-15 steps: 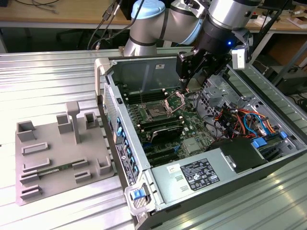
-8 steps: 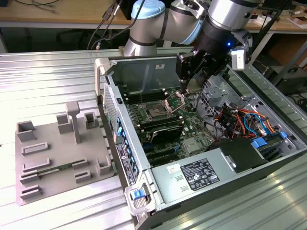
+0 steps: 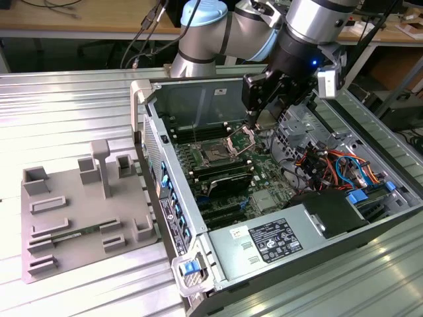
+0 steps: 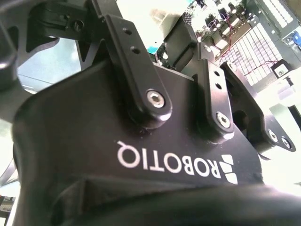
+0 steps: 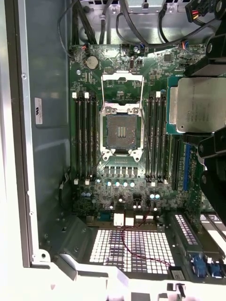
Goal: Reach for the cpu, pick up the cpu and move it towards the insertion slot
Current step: 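Pick up the cpu and move it towards the insertion slot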
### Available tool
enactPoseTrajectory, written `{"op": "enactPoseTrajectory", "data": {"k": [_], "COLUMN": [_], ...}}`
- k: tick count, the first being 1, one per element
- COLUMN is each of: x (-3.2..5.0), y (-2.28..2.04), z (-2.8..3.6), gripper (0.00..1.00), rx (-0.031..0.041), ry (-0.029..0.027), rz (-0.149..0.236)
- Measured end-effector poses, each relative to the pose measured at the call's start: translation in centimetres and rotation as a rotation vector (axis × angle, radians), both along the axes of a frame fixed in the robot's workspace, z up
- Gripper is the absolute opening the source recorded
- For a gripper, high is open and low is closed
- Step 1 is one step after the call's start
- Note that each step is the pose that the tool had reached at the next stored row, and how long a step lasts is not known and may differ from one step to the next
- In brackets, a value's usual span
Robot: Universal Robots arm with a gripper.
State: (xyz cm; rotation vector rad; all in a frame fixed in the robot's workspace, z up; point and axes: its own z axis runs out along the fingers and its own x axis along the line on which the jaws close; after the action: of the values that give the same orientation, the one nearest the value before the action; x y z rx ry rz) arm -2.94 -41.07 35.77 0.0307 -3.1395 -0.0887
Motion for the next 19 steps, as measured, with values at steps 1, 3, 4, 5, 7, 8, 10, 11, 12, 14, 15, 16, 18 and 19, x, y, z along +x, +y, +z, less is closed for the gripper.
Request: {"op": "enactPoseTrajectory", "data": {"k": [1,3,4,5,7,8,10,11,12,14,15,16,18,19], "x": [0.0,0.0,0.0,0.0,0.0,0.0,0.0,0.0,0.0,0.0,0.0,0.0,0.0,0.0], "y": [0.0,0.0,0.0,0.0,0.0,0.0,0.0,0.0,0.0,0.0,0.0,0.0,0.0,0.0], "z": [-0.03,-0.11,-0.13,-0.2,-0.67,-0.87,-1.04,-1.08,-1.1,-1.15,-1.18,-1.2,-1.26,-1.28], "gripper": [0.55,0.55,0.55,0.55,0.55,0.55,0.55,0.55,0.55,0.55,0.55,0.55,0.55,0.55], "rx": [0.0,0.0,0.0,0.0001,0.0,0.0001,0.0,-0.0001,0.0,0.0,0.0,0.0,0.0,0.0001], "ry": [0.0,0.0,0.0,0.0,0.0,-0.0001,0.0,0.0,0.0001,0.0,0.0,0.0,0.0,0.0], "rz": [0.0,0.0,0.0,0.0,0.0,0.0,0.0,0.0,0.0,0.0,0.0,0.0,0.0,0.0]}}
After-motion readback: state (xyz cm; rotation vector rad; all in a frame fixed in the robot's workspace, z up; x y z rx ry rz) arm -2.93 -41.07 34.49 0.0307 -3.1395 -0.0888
